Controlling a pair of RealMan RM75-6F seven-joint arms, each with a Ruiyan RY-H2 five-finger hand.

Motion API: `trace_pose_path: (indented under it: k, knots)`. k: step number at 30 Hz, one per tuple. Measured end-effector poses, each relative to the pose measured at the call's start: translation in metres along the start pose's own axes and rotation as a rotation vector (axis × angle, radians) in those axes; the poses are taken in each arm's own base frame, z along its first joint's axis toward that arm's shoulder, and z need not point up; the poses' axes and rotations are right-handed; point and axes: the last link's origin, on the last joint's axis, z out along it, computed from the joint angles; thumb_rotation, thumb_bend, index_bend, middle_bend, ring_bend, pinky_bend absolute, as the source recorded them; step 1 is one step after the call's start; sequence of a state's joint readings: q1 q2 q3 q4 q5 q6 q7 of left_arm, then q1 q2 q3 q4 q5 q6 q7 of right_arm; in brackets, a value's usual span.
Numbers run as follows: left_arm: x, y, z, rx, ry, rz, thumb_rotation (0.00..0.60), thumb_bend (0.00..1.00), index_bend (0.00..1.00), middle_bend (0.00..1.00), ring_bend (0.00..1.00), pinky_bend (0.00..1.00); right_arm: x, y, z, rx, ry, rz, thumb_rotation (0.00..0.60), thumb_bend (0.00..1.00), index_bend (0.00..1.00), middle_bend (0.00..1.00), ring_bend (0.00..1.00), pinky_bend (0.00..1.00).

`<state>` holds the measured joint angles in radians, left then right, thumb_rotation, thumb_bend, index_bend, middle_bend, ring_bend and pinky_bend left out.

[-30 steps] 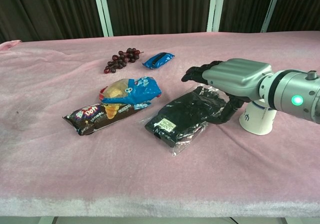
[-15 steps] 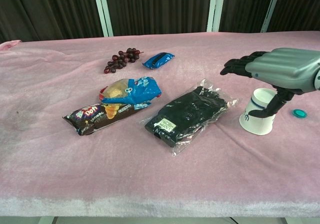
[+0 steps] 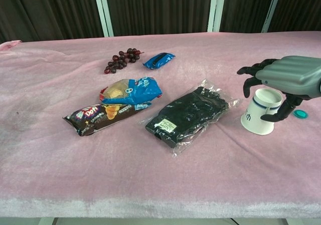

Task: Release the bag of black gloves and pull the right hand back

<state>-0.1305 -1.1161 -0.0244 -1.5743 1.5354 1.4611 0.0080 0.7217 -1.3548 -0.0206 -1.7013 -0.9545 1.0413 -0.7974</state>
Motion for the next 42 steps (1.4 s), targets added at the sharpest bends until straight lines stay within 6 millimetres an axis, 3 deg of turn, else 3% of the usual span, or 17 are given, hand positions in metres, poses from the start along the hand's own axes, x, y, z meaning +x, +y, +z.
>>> trace_pose_path:
  k: [14,21,30,37,42]
  knots:
    - [-0.001,0.001,0.001,-0.002,-0.003,0.001,0.600,0.37,0.00,0.01,0.00,0.00,0.000,0.008,-0.002,-0.029,0.007,-0.004,0.600,0.41,0.60,0.02,0.00,0.00]
    - [-0.001,0.000,0.001,0.000,-0.003,0.002,0.600,0.37,0.00,0.01,0.00,0.00,0.006,0.014,-0.008,-0.036,0.032,-0.004,0.600,0.41,0.62,0.02,0.00,0.00]
    - [-0.002,0.002,0.000,-0.004,-0.009,0.004,0.600,0.37,0.00,0.01,0.00,0.00,0.013,0.056,-0.029,-0.133,0.050,0.010,0.600,0.41,0.62,0.02,0.00,0.00]
    - [-0.004,0.004,0.003,-0.007,-0.016,0.008,0.600,0.37,0.00,0.01,0.00,0.00,-0.006,0.082,-0.034,-0.185,-0.008,0.013,0.600,0.41,0.62,0.02,0.00,0.00]
    - [-0.006,0.005,0.005,-0.009,-0.022,0.012,0.600,0.37,0.00,0.01,0.00,0.00,-0.022,0.086,-0.029,-0.184,-0.041,0.025,0.600,0.41,0.62,0.02,0.00,0.00]
